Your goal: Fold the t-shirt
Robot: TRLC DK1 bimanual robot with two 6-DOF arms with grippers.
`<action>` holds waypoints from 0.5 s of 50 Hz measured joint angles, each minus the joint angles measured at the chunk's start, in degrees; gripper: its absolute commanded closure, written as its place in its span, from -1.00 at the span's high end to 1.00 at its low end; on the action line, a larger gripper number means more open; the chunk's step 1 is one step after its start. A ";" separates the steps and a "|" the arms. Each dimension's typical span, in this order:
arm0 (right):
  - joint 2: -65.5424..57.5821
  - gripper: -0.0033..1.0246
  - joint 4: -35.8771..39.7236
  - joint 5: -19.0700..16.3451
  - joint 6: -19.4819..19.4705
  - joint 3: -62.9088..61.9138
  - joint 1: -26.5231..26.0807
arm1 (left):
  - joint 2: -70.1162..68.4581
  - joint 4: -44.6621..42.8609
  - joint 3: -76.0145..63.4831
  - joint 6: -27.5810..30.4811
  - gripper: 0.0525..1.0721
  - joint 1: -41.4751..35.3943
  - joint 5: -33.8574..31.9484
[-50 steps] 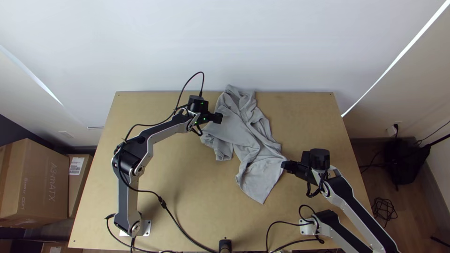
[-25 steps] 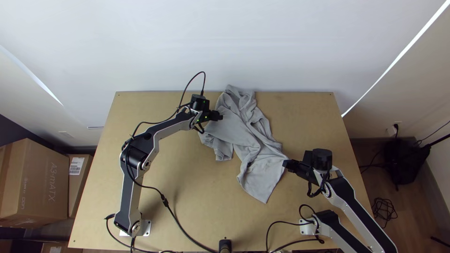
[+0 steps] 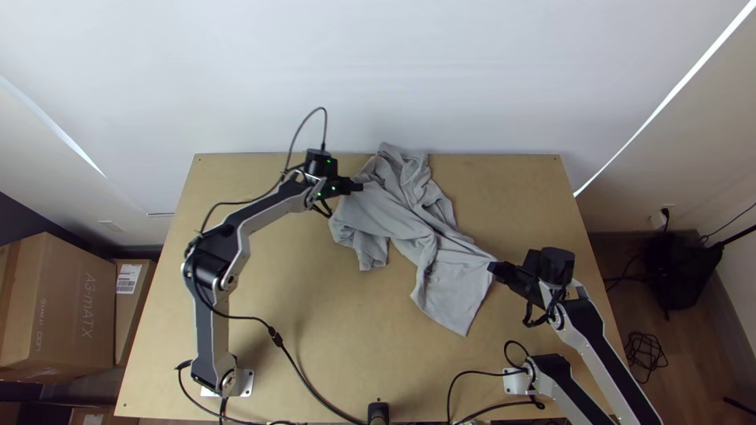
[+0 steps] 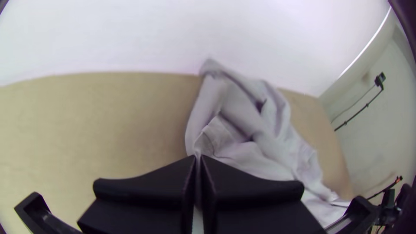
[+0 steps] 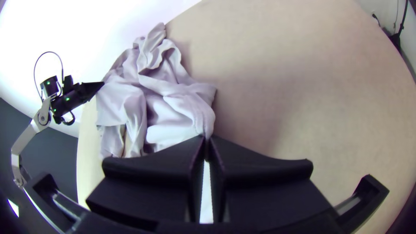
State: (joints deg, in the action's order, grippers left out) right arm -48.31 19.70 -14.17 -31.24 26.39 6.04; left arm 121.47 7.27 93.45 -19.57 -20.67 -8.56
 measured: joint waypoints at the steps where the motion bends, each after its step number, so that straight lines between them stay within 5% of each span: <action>1: 0.00 -0.95 0.00 0.00 0.00 0.39 -0.39 | -1.22 0.39 -0.11 -0.04 -0.95 0.44 0.00; 25: -6.91 -0.95 0.37 0.26 1.07 27.41 -10.71 | -35.06 5.70 -10.86 -1.05 -0.95 10.03 0.00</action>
State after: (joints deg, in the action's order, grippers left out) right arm -55.22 20.08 -13.91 -30.17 53.80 -4.67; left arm 86.41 12.97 82.59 -20.62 -10.63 -8.56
